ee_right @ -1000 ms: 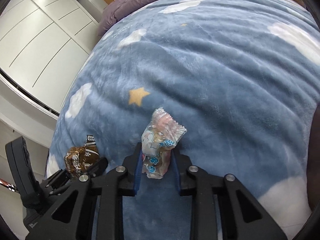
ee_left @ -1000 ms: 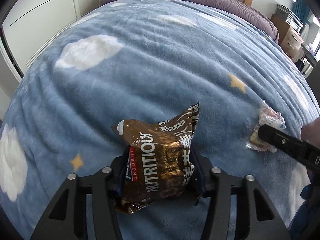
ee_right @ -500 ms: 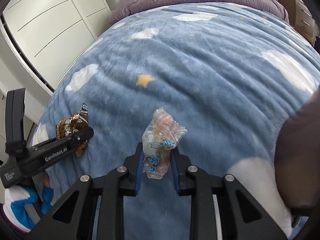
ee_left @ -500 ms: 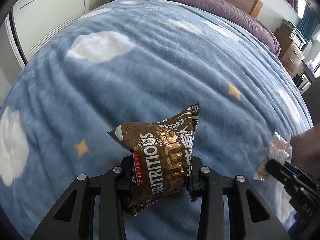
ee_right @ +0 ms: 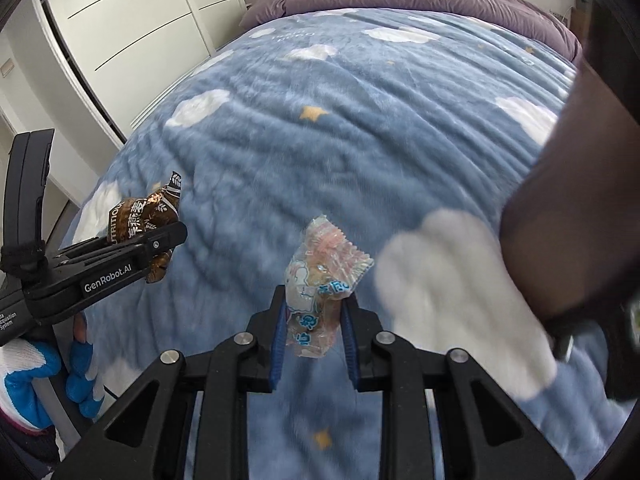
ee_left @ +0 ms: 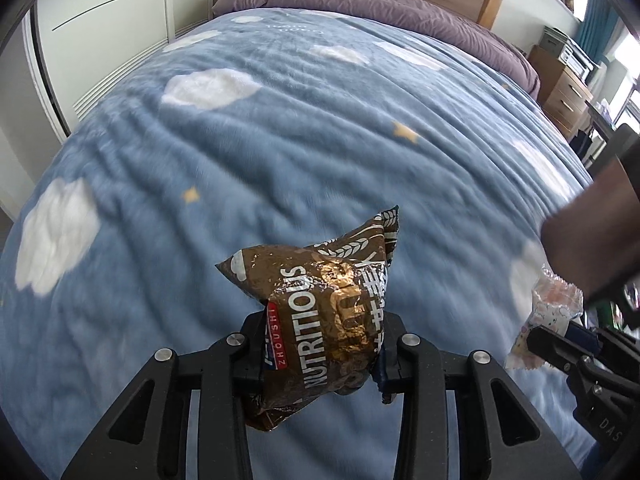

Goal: Organize snacks
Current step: 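Carry the brown bag and clear candy over the green tray with both grippers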

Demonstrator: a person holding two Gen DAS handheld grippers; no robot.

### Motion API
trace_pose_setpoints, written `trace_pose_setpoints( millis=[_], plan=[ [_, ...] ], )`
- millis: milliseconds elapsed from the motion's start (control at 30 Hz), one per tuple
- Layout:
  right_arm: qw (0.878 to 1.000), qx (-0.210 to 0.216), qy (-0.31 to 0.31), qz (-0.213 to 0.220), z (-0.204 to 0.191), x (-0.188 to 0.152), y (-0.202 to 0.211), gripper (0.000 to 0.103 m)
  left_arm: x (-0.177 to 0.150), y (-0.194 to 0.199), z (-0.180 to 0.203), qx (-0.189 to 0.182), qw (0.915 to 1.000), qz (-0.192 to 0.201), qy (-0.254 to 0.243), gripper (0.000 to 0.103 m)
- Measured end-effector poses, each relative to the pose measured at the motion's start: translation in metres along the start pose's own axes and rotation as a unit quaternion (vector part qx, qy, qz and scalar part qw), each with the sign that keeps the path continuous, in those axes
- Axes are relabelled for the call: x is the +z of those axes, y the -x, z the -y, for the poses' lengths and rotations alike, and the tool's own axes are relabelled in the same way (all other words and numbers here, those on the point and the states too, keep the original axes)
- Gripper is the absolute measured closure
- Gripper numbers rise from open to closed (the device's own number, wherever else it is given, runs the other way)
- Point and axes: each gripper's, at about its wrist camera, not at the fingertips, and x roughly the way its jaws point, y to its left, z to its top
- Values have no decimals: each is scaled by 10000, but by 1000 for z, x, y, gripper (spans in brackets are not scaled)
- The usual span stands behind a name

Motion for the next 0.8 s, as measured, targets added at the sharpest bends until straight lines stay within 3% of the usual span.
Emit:
trace_pose_setpoints(
  millis=[367, 800],
  plan=[
    [9994, -336, 76, -83, -11, -73, 60, 100, -65, 61, 34, -186, 9998, -33, -96, 71],
    [9982, -449, -131, 389, 5, -122, 128, 100, -118, 110, 83, -55, 9987, 48, -510, 71]
  ],
)
